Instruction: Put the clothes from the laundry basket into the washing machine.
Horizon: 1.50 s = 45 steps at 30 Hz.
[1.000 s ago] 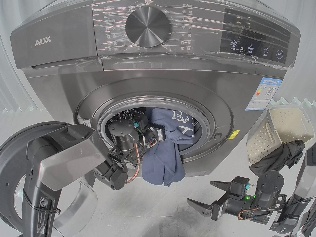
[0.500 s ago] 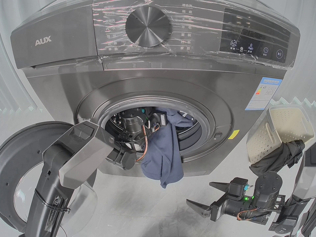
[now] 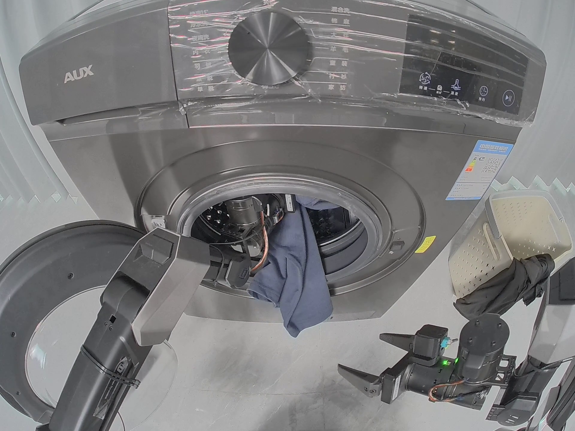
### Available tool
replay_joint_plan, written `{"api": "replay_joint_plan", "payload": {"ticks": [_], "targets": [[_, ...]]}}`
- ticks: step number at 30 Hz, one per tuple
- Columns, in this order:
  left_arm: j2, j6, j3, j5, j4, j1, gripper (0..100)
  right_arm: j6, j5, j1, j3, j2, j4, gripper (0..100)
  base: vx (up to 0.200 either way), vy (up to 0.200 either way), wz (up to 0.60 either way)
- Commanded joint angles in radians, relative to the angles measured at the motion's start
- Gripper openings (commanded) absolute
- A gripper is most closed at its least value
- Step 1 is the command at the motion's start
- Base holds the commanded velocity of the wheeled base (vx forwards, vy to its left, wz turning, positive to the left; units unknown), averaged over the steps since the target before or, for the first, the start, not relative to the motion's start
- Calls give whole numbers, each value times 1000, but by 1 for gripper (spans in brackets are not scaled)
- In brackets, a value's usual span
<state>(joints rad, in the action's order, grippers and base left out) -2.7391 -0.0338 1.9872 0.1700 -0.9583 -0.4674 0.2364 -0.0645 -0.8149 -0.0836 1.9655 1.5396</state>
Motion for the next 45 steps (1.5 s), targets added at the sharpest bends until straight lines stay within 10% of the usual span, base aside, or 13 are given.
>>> {"api": "replay_joint_plan", "payload": {"ticks": [1,6,11,25,44,45], "targets": [[1,-8,13,3,6,6,100,0,0,0,-2,6,1,100,0,0,0],[130,-43,-104,5,53,-2,100,1,0,-3,-7,21,2,100,0,0,0],[366,-92,-410,-113,179,-23,100,0,2,-1,-10,19,1,100,0,0,0],[398,-70,-691,-198,227,-82,100,1,0,-6,-11,16,1,100,0,0,0],[265,-15,-640,-199,202,-105,100,1,-1,-36,-19,12,1,100,0,0,0],[262,-15,-634,-198,201,-103,0,1,-1,-36,-19,10,1,100,0,0,0]]}}
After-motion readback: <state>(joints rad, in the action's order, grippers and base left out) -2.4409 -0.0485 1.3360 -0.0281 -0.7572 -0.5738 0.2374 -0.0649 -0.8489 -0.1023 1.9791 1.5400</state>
